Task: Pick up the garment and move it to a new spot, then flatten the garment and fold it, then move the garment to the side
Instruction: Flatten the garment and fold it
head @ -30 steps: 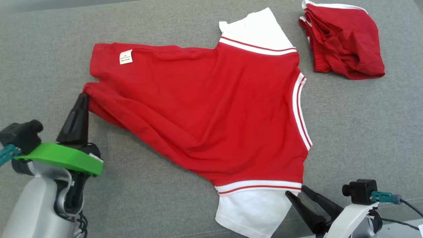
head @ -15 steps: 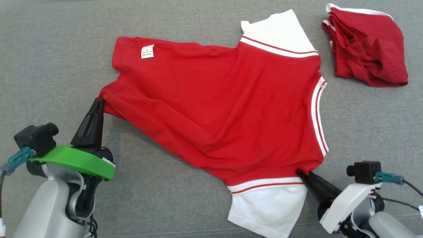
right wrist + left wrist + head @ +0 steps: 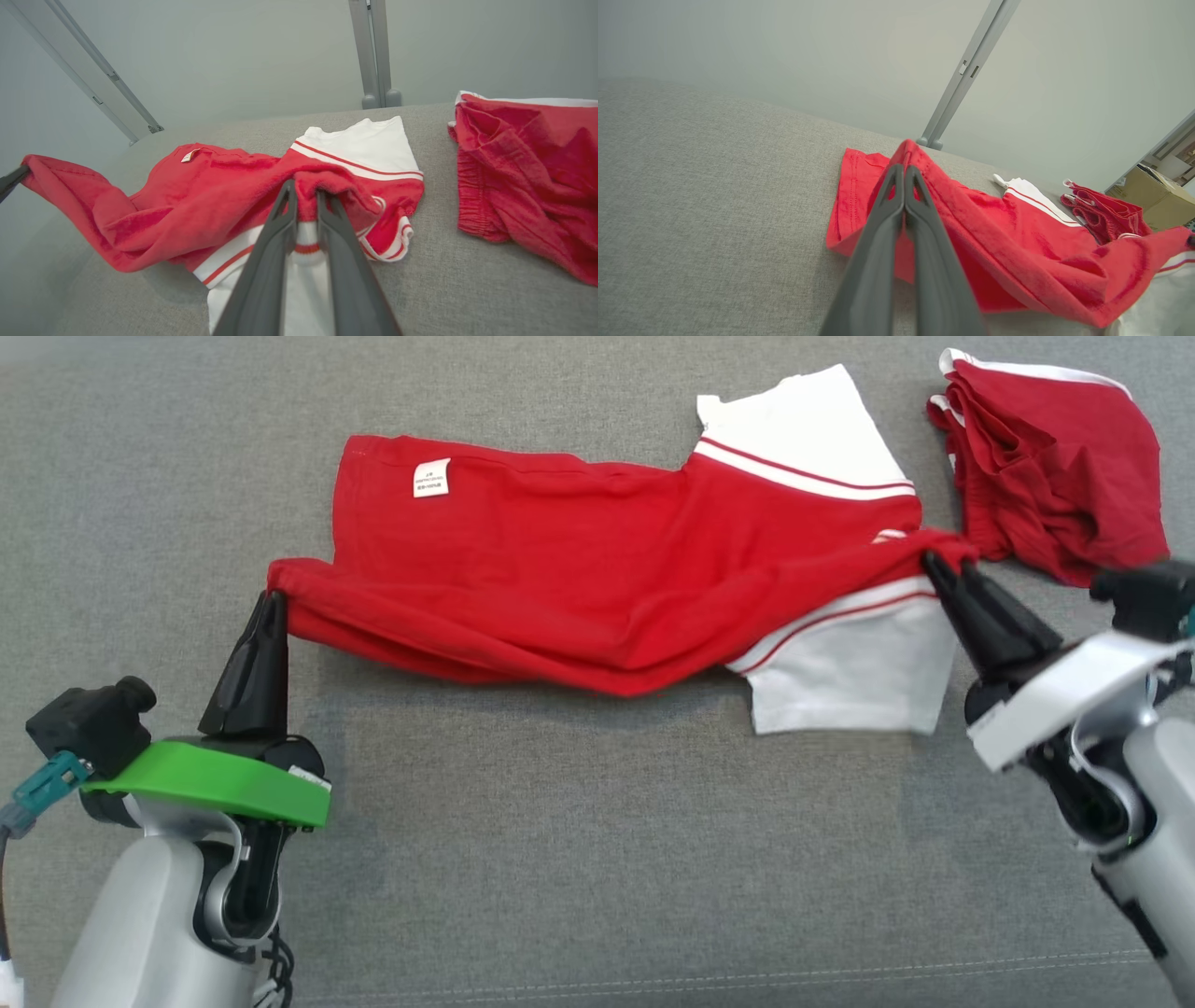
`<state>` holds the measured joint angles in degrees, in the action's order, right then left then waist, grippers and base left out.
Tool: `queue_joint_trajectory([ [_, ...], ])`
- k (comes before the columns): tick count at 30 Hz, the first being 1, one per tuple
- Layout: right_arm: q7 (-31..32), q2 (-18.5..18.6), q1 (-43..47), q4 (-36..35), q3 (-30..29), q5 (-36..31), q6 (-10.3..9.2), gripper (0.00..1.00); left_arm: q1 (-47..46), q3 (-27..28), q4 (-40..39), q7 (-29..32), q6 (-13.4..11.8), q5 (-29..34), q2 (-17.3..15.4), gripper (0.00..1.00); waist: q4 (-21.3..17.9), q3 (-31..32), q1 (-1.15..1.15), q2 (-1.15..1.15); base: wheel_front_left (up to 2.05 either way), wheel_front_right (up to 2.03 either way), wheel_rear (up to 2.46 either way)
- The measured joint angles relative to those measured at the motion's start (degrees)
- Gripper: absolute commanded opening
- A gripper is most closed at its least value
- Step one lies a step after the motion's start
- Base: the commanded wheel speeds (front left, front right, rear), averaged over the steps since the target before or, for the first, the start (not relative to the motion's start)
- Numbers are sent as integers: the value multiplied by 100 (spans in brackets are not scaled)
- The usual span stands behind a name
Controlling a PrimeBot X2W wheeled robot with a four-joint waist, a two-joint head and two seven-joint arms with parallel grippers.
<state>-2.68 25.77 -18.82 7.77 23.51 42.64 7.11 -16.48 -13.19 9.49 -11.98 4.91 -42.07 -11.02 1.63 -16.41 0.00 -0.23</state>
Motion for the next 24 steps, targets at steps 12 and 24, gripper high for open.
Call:
queue_joint_trajectory([
  [12,535,-111,-1234,1281,-16,-38,-210,100,-405,-210,350,-19,-88,3,441,0,176,-253,0,0,0,0,0],
  [24,-23,-149,-1089,1538,-94,-14,-105,100,-401,3,604,-126,-140,108,285,0,-37,-269,0,0,0,0,0],
])
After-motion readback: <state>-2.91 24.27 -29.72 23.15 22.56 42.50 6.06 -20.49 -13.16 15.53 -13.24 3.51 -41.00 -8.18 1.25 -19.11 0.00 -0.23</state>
